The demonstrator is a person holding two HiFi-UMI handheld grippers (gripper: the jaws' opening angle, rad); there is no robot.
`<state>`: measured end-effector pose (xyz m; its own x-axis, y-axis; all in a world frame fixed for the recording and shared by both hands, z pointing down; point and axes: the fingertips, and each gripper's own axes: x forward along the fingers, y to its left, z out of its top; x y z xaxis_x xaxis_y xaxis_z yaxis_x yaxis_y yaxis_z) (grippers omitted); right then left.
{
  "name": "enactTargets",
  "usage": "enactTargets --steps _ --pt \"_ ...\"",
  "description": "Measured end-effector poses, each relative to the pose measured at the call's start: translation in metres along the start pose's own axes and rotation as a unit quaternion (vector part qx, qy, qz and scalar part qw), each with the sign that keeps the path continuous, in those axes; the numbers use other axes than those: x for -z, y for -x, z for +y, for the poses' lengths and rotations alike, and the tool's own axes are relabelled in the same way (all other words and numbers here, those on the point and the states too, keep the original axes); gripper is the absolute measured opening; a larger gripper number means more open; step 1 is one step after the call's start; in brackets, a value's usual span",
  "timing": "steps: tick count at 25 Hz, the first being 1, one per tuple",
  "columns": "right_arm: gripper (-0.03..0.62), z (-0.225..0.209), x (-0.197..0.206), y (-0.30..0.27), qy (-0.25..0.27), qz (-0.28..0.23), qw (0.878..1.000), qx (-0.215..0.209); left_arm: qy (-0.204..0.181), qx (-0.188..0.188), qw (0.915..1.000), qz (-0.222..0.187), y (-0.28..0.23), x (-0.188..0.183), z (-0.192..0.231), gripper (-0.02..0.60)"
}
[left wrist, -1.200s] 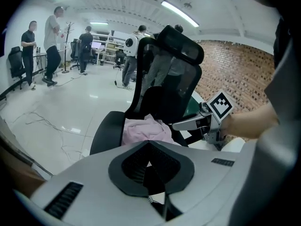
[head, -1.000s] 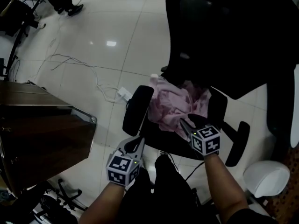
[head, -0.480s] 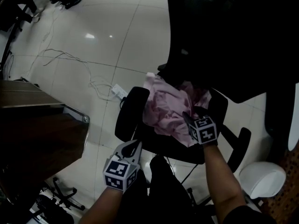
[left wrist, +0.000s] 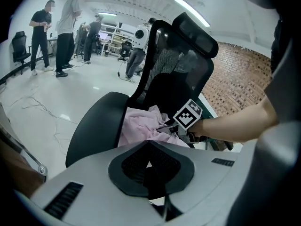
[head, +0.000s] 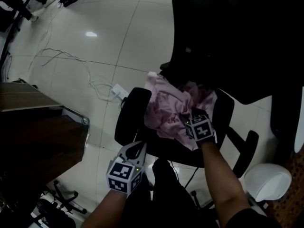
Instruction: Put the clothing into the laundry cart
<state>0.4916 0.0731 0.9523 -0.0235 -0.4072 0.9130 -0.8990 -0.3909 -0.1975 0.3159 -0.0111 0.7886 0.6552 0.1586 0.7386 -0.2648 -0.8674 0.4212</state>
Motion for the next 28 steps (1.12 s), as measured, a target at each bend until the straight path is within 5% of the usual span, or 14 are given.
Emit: enactTargets --steps 6,9,12,18,28 --pt "0.243 0.001 -0.003 -0.007 0.018 0.024 1.0 0.009 -0.001 0.001 1.0 0.001 -0.004 0.002 -0.001 -0.002" --pt "0.081 -0.005 -0.005 -0.002 -0.002 -0.002 1.0 0.012 -0.001 0.0 1.0 0.001 -0.002 0.002 -0.002 -0.002" --pt "0.057 -0.007 -0.01 0.024 -0.049 -0.046 0.998 -0.017 -0.003 0.0 1.0 0.0 0.001 0.001 -0.006 -0.002" --pt "0.037 0.012 -0.038 0.111 -0.147 -0.166 0.968 -0.118 -0.01 -0.005 0.9997 -0.021 0.023 -0.017 -0.009 -0.002" --pt "0.037 0.066 -0.096 0.264 -0.127 -0.269 0.938 -0.177 -0.038 -0.015 0.9961 -0.078 0.1 -0.059 -0.027 -0.002"
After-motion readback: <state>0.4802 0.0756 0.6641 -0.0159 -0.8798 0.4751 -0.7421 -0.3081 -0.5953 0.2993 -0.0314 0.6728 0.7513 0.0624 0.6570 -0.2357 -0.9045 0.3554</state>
